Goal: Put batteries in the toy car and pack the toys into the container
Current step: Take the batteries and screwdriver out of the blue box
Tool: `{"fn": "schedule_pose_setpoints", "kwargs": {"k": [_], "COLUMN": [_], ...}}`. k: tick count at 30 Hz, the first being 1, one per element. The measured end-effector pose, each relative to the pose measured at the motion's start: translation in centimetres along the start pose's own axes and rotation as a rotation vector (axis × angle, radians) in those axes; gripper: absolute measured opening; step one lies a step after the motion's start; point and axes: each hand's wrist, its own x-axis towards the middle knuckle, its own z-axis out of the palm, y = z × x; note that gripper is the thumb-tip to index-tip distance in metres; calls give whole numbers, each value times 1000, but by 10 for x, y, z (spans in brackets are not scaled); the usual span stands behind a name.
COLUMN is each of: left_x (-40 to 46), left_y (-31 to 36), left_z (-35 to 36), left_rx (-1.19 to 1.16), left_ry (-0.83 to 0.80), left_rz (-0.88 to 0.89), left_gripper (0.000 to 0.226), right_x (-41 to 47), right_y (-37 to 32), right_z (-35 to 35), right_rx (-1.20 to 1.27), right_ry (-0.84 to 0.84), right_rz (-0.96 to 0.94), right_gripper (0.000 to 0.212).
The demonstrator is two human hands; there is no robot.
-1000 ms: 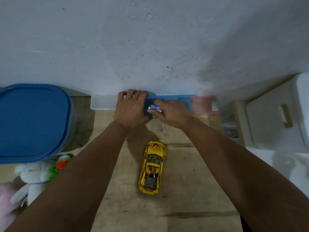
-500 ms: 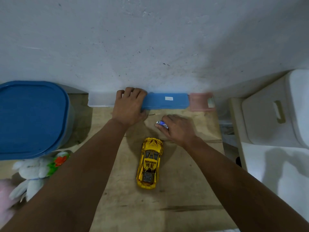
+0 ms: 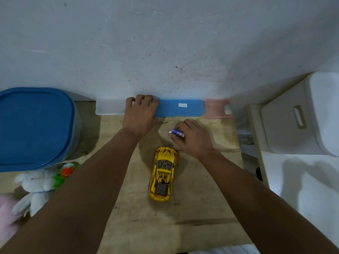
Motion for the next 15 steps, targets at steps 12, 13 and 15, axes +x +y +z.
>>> {"fn": "schedule_pose_setpoints", "kwargs": {"k": [12, 13, 15], "left_x": [-2, -2, -2], "left_y": [-1, 0, 1], "left_z": [8, 10, 11], "left_rx": [77, 76, 60], "left_ry": [47, 47, 43], "left_rz": [52, 48, 32], "left_gripper": [34, 33, 31], "right_x": [27, 28, 29], "right_y": [11, 10, 7], "right_z": [-15, -14, -12], "right_rx": [-108, -113, -125], "right_ry": [10, 14, 16], "right_rz": [-110, -99, -69], "right_gripper": [44, 44, 42]}}
